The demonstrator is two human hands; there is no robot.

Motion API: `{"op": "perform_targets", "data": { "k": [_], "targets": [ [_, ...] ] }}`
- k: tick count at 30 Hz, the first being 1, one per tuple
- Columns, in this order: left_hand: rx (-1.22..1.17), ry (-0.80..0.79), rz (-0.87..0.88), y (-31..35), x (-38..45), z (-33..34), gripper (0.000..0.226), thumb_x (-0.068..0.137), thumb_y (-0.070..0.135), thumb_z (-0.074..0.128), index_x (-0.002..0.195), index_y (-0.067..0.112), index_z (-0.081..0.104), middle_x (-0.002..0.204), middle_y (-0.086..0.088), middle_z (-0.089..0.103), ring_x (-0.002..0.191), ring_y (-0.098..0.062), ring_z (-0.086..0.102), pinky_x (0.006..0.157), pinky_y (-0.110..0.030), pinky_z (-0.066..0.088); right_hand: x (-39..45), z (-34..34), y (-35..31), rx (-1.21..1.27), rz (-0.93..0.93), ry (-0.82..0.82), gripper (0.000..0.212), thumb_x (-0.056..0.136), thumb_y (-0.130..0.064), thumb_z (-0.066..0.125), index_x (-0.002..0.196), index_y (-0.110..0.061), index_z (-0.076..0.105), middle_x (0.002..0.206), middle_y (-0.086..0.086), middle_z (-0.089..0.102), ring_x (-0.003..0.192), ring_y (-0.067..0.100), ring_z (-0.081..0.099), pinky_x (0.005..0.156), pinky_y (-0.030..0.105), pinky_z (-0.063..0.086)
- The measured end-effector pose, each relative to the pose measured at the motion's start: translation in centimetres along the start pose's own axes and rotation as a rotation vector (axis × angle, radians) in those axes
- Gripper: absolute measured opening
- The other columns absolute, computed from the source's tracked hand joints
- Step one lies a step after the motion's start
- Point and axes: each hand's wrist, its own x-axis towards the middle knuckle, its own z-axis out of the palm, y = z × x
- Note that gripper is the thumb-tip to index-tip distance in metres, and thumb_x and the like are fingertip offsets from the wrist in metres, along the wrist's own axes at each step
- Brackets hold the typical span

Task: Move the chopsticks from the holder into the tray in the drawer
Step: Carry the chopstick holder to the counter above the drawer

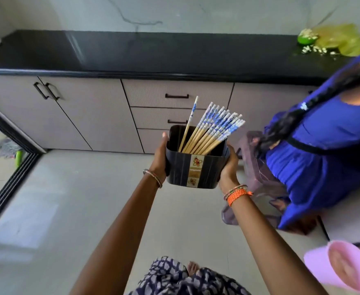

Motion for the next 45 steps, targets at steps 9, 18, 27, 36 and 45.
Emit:
{"op": "perform_targets", "data": {
  "k": [9,18,27,36,45],
  "targets": [
    [-0.124,-0.014,0.222,7.5,17.2,-3.6,0.041,0.091,0.052,0.036,0.084,0.033,0.072,0.08,0.011,0.076,0.073,-0.002,0.071,0.053,-0.013,0.054,16.6,10.5,0.4,-0.207,-0.025,-0.028,0.029,0.093,-0.022,0.046,0.066,-0.019,0.056,0.068,0.002,0.055,0.069,0.019,0.049,0.065,0.029,0.039],
    [-0.25,-0.017,0.282,19.0,36.0,-7.0,0.035,0.096,0.032,0.037,0.112,0.011,0.059,0.1,-0.003,0.066,0.093,-0.016,0.061,0.078,-0.029,0.051,32.9,25.1,-1.2,0.019,0.152,-0.068,0.036,0.093,-0.042,0.048,0.103,-0.015,0.068,0.094,0.007,0.068,0.09,0.024,0.063,0.085,0.035,0.049],
    [-0.273,-0.004,0.205,26.3,51.0,-3.4,0.04,0.094,0.035,0.037,0.076,0.023,0.071,0.073,0.007,0.074,0.076,-0.011,0.066,0.075,-0.03,0.053,49.1,31.1,-5.0,0.181,0.143,0.007,0.026,0.092,-0.028,0.05,0.101,-0.011,0.068,0.098,0.009,0.064,0.098,0.025,0.06,0.098,0.038,0.046],
    [-0.368,0.128,0.135,27.5,60.8,-0.7,0.039,0.089,0.029,0.043,0.061,0.026,0.071,0.059,0.012,0.069,0.064,-0.006,0.065,0.063,-0.026,0.053,60.3,31.5,-4.4,0.31,0.184,0.046,0.022,0.091,-0.02,0.047,0.088,-0.01,0.066,0.088,0.007,0.063,0.09,0.023,0.06,0.099,0.036,0.043],
    [-0.382,0.083,0.122,26.7,63.0,-1.4,0.036,0.09,0.036,0.037,0.085,0.019,0.069,0.082,0.001,0.069,0.081,-0.015,0.064,0.079,-0.035,0.048,62.8,30.5,-2.2,0.199,0.186,0.049,0.024,0.091,-0.015,0.044,0.09,-0.011,0.067,0.091,0.008,0.064,0.102,0.027,0.057,0.104,0.039,0.04]
  ]
}}
